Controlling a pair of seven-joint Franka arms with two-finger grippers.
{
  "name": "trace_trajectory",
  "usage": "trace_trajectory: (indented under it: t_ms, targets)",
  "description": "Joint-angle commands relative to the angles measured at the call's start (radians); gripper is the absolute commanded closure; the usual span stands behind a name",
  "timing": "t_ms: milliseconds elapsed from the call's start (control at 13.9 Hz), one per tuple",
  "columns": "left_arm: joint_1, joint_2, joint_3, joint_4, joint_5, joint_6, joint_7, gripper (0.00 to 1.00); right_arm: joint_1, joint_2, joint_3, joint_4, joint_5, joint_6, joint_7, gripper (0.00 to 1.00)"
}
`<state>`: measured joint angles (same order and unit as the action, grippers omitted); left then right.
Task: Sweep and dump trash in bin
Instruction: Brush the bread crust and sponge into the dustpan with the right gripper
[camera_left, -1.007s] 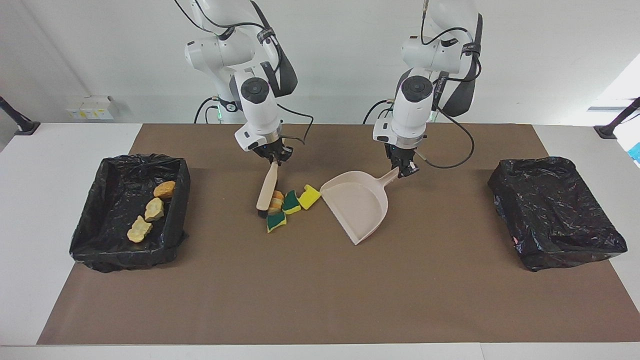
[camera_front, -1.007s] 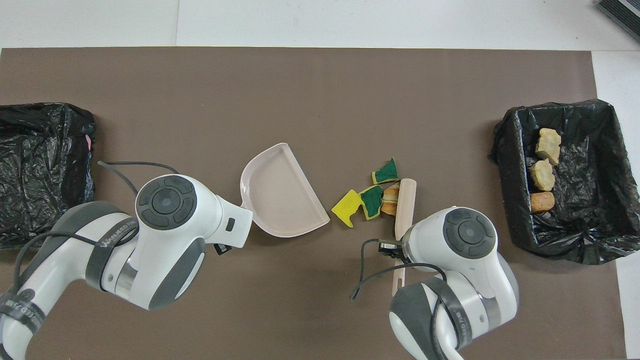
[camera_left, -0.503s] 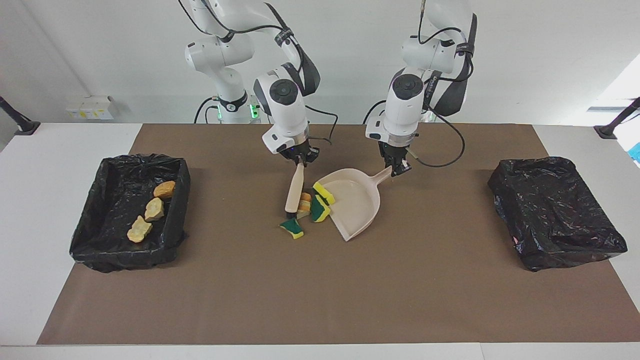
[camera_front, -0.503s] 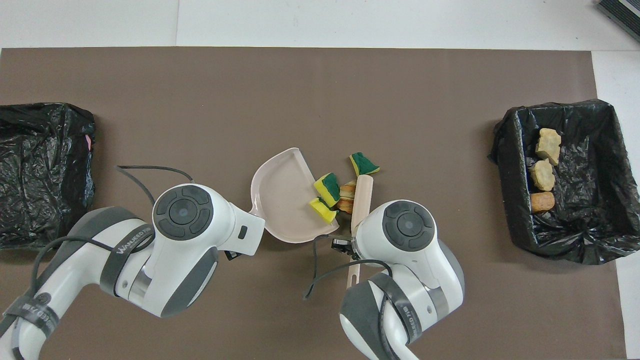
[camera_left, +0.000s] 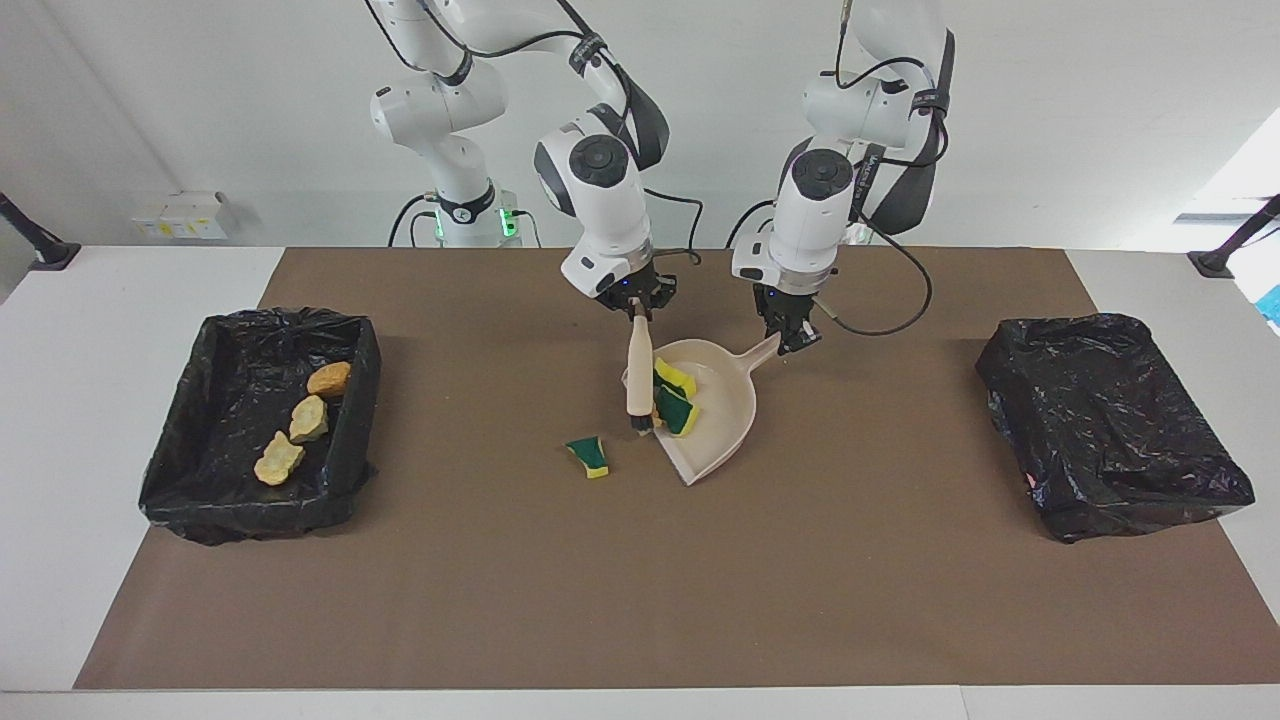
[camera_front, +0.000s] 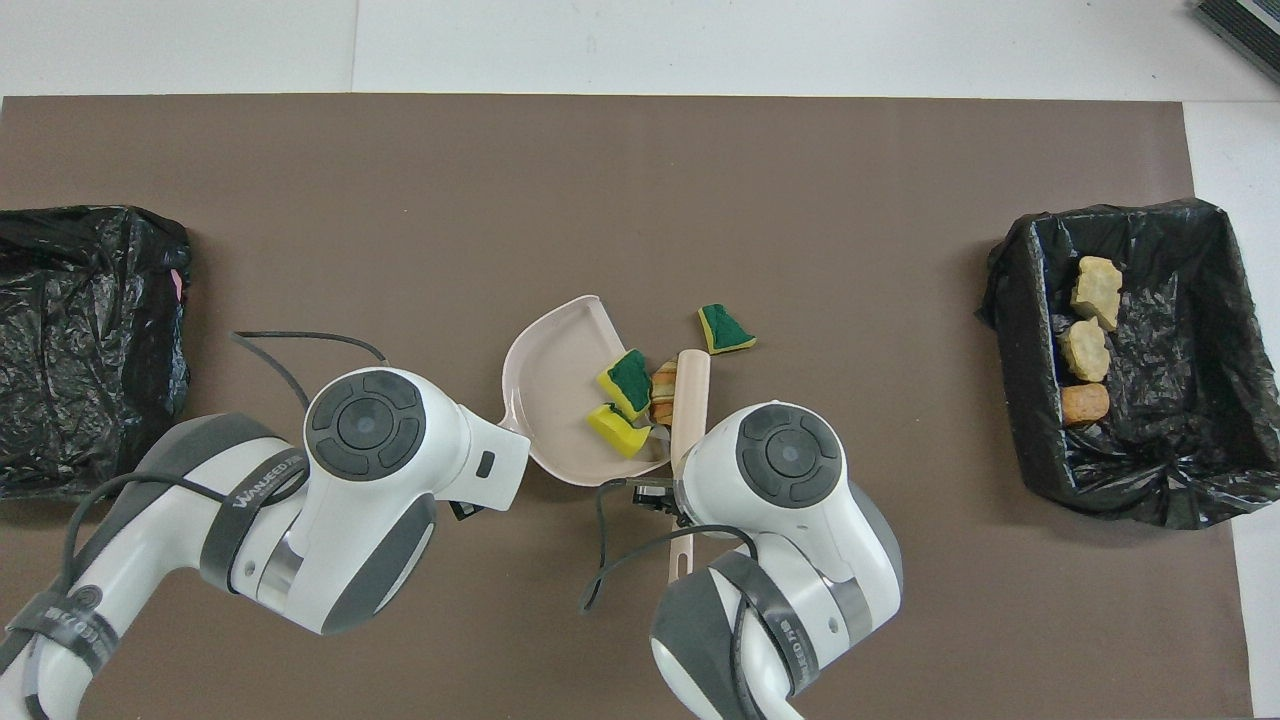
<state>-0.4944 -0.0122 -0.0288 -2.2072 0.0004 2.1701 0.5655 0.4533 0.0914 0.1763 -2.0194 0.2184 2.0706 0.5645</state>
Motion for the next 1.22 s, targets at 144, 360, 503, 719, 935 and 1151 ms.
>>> trace_trajectory:
  t_ms: [144, 360, 503, 719, 935, 1151]
  targets:
    - [-0.009, -0.009, 0.012, -0.020, -0.060, 0.068, -0.047, 1.00, -0.120, -0.009, -0.008, 0.073, -0.080, -0.135, -0.129, 1.00]
    - [-0.009, -0.009, 0.012, -0.020, -0.073, 0.068, -0.065, 1.00, -0.206, -0.009, -0.006, 0.048, -0.203, -0.126, -0.225, 1.00]
    - [-0.009, -0.011, 0.012, -0.022, -0.073, 0.051, -0.067, 1.00, -0.292, 0.004, -0.006, 0.036, -0.249, -0.112, -0.370, 1.00]
    - [-0.010, -0.012, 0.013, -0.023, -0.073, 0.030, -0.095, 1.00, -0.326, 0.050, -0.003, 0.024, -0.385, -0.050, -0.468, 1.00]
    - [-0.013, -0.014, 0.013, -0.025, -0.073, 0.022, -0.096, 1.00, -0.298, 0.114, 0.000, 0.022, -0.419, 0.015, -0.526, 1.00]
    - [-0.013, -0.018, 0.013, -0.028, -0.073, 0.010, -0.096, 1.00, -0.223, 0.156, 0.002, 0.027, -0.421, 0.058, -0.534, 1.00]
